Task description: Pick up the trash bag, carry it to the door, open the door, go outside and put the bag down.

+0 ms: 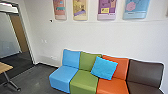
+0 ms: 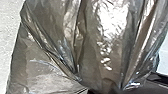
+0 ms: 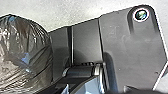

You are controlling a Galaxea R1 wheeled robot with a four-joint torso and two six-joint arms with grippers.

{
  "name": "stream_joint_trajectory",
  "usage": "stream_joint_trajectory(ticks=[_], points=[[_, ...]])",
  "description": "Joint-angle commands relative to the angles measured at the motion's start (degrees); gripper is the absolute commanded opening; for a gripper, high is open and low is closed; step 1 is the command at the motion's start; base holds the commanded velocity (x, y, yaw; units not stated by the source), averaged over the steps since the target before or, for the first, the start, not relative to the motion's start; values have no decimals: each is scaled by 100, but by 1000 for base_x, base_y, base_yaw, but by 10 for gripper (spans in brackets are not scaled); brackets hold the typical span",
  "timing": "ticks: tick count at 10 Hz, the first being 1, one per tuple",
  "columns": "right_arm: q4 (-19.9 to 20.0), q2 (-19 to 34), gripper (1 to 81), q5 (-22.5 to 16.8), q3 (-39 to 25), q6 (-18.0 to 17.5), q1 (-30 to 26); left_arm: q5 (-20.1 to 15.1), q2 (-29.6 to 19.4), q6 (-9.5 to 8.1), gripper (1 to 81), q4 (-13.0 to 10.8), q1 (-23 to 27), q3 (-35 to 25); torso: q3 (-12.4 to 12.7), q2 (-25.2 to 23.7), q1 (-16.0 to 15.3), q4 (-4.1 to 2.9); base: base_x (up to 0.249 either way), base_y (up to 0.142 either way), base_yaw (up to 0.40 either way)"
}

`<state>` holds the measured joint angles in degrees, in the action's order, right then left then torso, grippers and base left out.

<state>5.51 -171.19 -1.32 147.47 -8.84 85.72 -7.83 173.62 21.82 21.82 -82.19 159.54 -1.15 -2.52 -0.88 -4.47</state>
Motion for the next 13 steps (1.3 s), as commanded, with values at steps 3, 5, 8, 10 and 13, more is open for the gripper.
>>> stream_joint_trajectory(ticks=[3,5,8,10,13], points=[[-41,4,811,-334,-35,14,-279,-404,-20,-2,10,-11,321,16,0,0,0,0,0,0,-251],[-32,-5,811,-334,-35,5,-279,-404,-29,-2,10,-20,313,16,0,0,-2,0,0,0,-260],[-15,-5,811,-325,-26,5,-253,-395,-11,15,10,-29,313,16,0,0,-2,0,0,0,-284],[20,4,811,-325,-9,-4,-209,-395,-20,15,10,-29,321,16,0,0,-2,0,0,0,-285],[55,39,811,-185,465,-13,2,-404,-37,15,10,-29,313,113,0,0,-2,0,0,0,-286]])
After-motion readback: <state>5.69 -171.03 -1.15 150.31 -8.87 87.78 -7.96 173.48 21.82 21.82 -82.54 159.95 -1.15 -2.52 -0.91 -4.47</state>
